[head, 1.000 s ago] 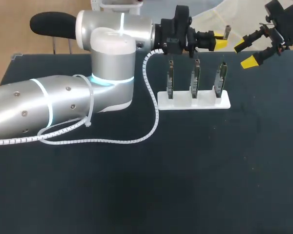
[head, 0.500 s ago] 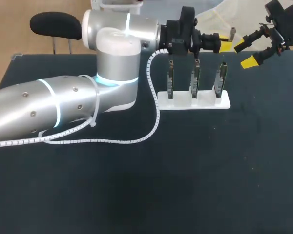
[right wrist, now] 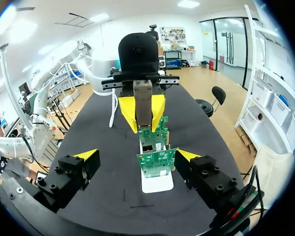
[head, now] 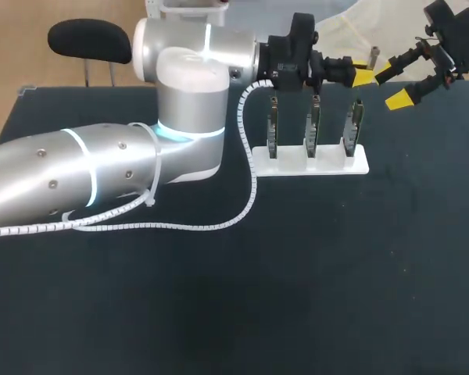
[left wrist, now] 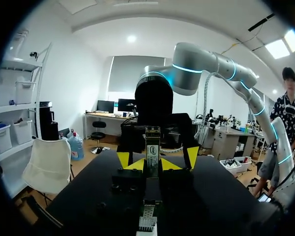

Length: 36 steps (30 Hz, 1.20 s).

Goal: Pick up the optical module with the left hand, and insert it into the network port with the right hand.

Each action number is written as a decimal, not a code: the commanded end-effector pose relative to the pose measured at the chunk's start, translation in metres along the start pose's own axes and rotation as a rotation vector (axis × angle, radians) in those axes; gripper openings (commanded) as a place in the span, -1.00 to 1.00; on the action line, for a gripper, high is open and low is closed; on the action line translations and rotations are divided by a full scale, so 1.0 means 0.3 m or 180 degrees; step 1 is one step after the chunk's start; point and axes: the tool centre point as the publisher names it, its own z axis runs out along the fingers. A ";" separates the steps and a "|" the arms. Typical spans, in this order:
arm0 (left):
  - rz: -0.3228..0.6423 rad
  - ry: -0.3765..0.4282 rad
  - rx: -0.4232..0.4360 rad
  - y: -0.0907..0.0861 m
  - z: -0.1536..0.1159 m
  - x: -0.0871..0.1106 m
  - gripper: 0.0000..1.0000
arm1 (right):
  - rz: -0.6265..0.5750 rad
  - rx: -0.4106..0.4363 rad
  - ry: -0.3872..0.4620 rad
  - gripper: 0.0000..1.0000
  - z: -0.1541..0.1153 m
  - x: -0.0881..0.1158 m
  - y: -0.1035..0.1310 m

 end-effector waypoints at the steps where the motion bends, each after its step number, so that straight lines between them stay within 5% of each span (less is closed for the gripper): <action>1: -0.0022 -0.0020 -0.0048 -0.016 -0.008 0.002 -1.00 | 0.0000 0.0010 0.0002 1.00 0.001 0.000 0.004; 29: 0.0144 -0.0073 -0.0078 -0.005 -0.014 -0.006 -1.00 | 0.0000 0.0010 0.0002 1.00 0.001 0.000 0.004; 36: -0.0139 -0.0185 -0.0092 -0.025 0.019 0.090 -1.00 | 0.0000 0.0010 0.0002 1.00 0.001 0.000 0.004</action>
